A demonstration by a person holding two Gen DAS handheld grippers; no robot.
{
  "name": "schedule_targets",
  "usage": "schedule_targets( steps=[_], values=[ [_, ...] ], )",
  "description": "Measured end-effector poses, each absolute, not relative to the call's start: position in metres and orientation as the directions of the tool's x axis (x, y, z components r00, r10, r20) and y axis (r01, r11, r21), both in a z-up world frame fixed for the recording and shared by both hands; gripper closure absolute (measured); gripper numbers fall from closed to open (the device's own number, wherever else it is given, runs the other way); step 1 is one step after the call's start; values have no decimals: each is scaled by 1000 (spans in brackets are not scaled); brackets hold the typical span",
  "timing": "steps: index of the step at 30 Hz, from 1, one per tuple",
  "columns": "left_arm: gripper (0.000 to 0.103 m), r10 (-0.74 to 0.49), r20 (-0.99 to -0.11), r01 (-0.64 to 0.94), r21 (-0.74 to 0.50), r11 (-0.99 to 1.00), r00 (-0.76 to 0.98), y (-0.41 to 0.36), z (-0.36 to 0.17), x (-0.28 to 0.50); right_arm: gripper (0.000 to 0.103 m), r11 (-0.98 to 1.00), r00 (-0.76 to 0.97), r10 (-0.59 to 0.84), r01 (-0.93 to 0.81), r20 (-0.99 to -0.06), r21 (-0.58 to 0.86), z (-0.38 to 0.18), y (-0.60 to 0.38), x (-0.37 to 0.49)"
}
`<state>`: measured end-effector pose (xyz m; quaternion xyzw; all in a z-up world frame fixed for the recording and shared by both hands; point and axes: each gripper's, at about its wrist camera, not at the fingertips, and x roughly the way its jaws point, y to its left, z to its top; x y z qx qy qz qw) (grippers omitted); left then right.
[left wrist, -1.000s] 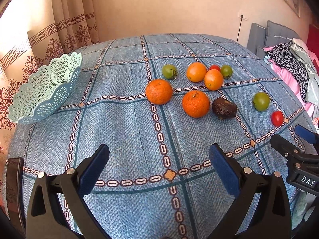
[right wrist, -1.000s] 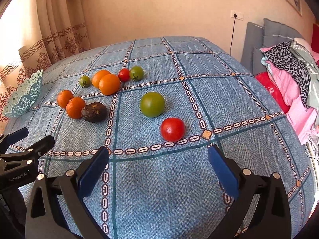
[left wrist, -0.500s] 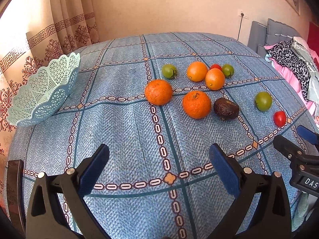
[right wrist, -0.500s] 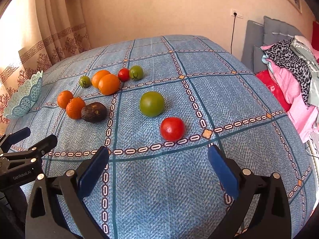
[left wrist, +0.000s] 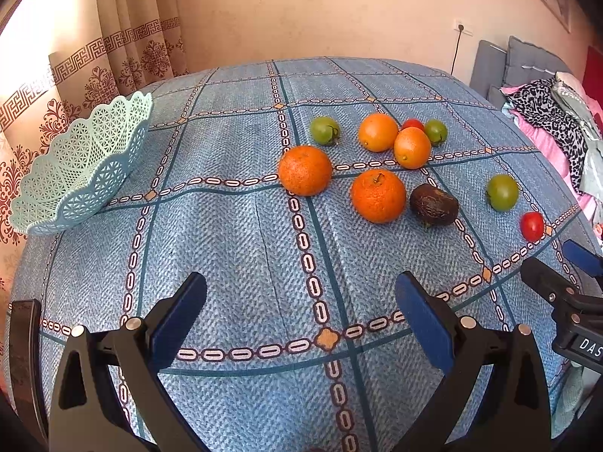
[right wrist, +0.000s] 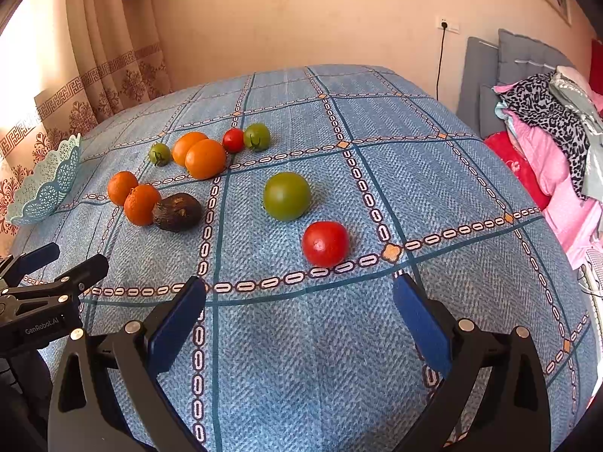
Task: Organize fruits
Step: 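Grasp an orange with the left tool while the right tool grasps a red tomato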
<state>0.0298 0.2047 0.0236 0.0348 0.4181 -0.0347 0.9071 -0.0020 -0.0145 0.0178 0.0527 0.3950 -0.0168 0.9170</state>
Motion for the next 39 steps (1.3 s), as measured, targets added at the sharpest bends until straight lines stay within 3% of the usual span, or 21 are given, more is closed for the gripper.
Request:
schedule_targets(
  steps=[12,15,17,20,30,39],
  values=[
    [2,-32,-732,85,35,996,681,217,42,46,5,990,724,45,60,-689,127,33,-19,5],
    [3,-34,-721,96,46,994,692,218,48,54,9,990,728,52,51,-683,129,36,-20,6],
    [14,-44,-721,110,45,993,692,217,50,61,14,990,726,53,52,-686,131,36,-21,7],
    [19,-58,-731,128,40,991,680,216,49,74,23,989,718,52,58,-694,134,34,-25,8],
    [36,-93,-776,176,23,984,623,206,31,111,28,986,707,54,72,-705,148,28,-36,12],
    [63,-153,-775,201,-34,979,613,202,19,117,35,984,687,53,86,-725,154,22,-39,21]
  ],
)
